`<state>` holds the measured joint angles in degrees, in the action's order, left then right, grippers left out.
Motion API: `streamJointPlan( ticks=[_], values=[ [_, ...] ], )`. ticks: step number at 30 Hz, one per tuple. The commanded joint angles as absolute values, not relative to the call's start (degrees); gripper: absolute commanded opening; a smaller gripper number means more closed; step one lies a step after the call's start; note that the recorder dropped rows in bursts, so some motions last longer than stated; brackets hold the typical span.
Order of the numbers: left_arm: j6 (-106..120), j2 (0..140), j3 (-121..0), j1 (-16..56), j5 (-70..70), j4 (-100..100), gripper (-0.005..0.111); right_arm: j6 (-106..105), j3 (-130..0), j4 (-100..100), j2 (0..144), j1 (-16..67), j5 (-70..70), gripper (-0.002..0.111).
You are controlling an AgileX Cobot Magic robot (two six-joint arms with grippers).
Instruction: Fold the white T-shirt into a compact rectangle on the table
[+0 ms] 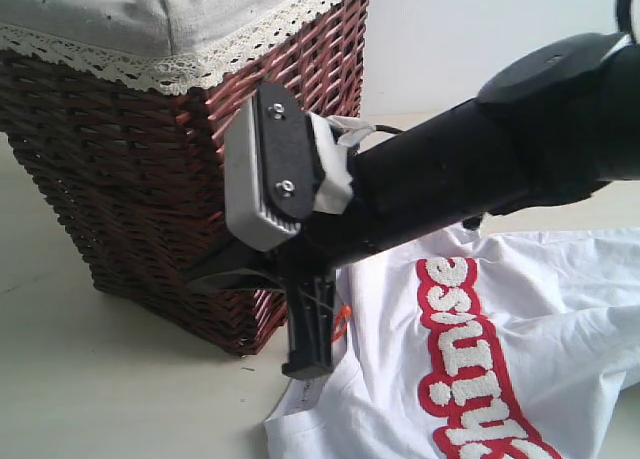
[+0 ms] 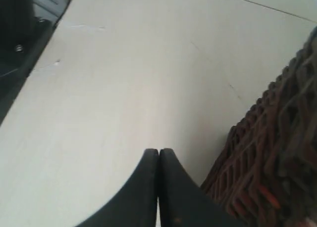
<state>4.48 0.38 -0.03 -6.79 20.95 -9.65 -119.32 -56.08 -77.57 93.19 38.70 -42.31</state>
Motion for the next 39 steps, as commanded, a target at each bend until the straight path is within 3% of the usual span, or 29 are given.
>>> streamJointPlan(
  ticks=[1, 7, 11, 23, 32, 39],
  values=[
    [4.5, 0.0, 0.0, -6.4, 20.7, -10.2, 0.0, -121.2, -60.6, -83.4, 99.5, 39.3, -39.4, 0.0],
    [4.5, 0.0, 0.0, -6.4, 20.7, -10.2, 0.0, -121.2, -68.2, -89.3, 106.8, 39.3, -33.4, 0.0],
    [4.5, 0.0, 0.0, -6.4, 20.7, -10.2, 0.0, -121.2, -71.4, -99.4, 108.7, 39.3, -21.3, 0.0],
    [4.5, 0.0, 0.0, -6.4, 20.7, -10.2, 0.0, -121.1, -77.0, -99.9, 110.5, 39.1, 6.0, 0.0],
    [4.5, 0.0, 0.0, -6.4, 20.7, -10.2, 0.0, -111.7, -77.0, -99.9, 110.5, 34.3, 8.2, 0.0],
    [4.5, 0.0, 0.0, -6.4, 20.7, -10.2, 0.0, -114.3, -75.3, -99.9, 105.2, 34.3, -1.1, 0.0]
  ],
)
